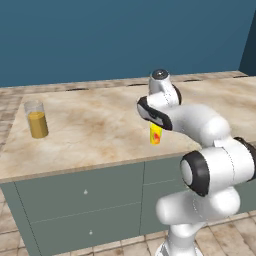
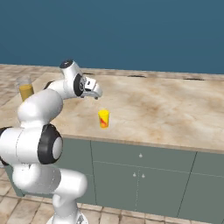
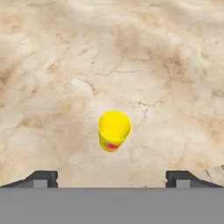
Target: Place the pitcher and cup on the dining counter for serving.
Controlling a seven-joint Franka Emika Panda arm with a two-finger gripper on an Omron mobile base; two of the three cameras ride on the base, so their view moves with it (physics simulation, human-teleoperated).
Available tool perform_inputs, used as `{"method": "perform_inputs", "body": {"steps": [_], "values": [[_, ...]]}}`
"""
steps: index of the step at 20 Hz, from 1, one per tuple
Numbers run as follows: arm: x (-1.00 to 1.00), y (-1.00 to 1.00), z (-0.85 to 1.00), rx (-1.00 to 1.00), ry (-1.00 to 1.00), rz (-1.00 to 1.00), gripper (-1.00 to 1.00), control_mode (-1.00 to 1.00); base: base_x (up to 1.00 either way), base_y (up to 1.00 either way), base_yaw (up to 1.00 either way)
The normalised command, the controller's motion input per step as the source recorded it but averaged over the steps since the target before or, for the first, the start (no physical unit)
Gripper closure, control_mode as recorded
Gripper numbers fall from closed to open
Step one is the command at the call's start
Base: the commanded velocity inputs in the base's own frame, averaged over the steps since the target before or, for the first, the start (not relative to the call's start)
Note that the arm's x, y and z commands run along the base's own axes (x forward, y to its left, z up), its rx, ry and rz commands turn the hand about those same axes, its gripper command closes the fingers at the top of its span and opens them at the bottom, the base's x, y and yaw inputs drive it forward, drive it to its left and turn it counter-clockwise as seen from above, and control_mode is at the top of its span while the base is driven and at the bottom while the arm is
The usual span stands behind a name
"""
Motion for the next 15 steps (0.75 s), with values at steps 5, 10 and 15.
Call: {"method": "perform_inputs", "body": {"steps": [5,10,15], "values": [[-1.0,0.08,0.1,-0.01,-0.29,0.0,-1.0,-1.0,0.0,0.0,0.0],[-1.0,0.14,-0.24,-0.01,-0.25,0.0,-1.0,-1.0,0.0,0.0,0.0],[-1.0,0.17,-0.38,-0.03,-0.24,0.0,-1.0,-1.0,0.0,0.0,0.0]]}}
